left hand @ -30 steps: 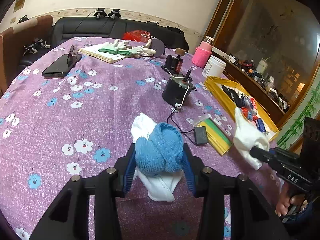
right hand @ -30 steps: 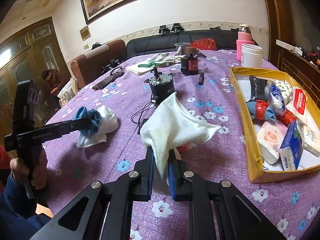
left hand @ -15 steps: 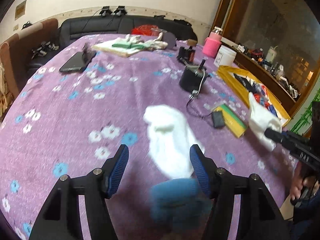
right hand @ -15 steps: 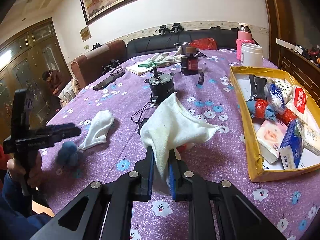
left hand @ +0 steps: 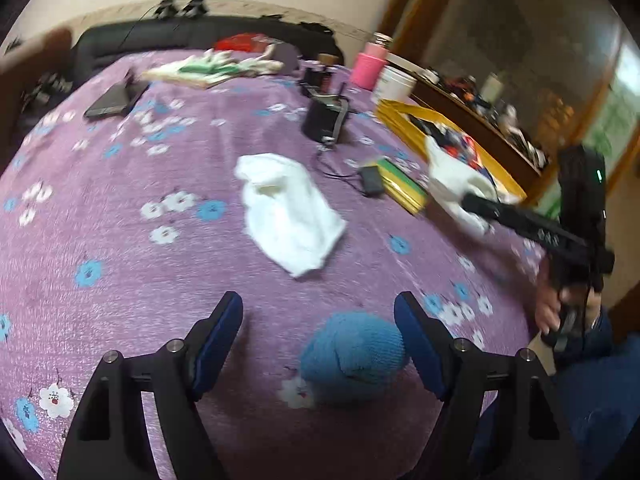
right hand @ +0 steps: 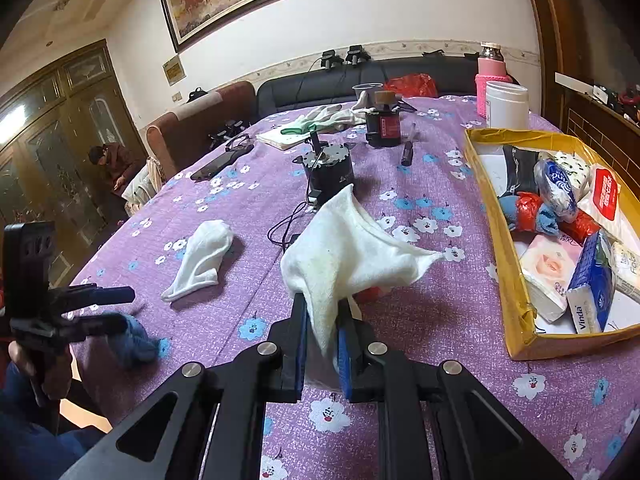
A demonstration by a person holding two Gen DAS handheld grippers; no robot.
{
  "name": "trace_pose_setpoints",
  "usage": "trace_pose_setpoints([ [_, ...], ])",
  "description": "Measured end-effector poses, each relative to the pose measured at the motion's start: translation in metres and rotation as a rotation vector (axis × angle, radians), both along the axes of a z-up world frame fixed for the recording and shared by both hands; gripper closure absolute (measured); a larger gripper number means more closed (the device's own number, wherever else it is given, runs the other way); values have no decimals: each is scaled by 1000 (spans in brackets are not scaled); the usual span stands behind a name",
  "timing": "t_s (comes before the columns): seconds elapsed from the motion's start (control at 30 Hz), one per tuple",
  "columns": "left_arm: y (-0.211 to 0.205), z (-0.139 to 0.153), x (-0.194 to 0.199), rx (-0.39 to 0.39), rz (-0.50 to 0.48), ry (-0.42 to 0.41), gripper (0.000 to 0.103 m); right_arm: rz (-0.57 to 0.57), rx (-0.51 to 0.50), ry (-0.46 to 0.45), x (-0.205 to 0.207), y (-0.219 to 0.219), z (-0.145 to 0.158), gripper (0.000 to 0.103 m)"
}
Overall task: Organize soft objects
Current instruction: 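Carry the blue knit item and white cloth over the yellow tray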
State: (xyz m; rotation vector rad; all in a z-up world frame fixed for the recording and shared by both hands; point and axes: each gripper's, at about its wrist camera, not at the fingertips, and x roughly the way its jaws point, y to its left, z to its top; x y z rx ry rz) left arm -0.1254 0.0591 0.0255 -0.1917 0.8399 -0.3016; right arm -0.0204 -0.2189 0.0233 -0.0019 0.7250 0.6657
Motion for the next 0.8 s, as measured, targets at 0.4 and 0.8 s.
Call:
trace_pose_setpoints([
  [0.4, -44, -13, -6, 120, -133, 5, 58, -6, 17, -3, -2, -5, 0, 89],
  [0.8, -70, 36, 20, 113, -134, -137, 63, -55, 62, -49, -4, -22, 16, 89],
])
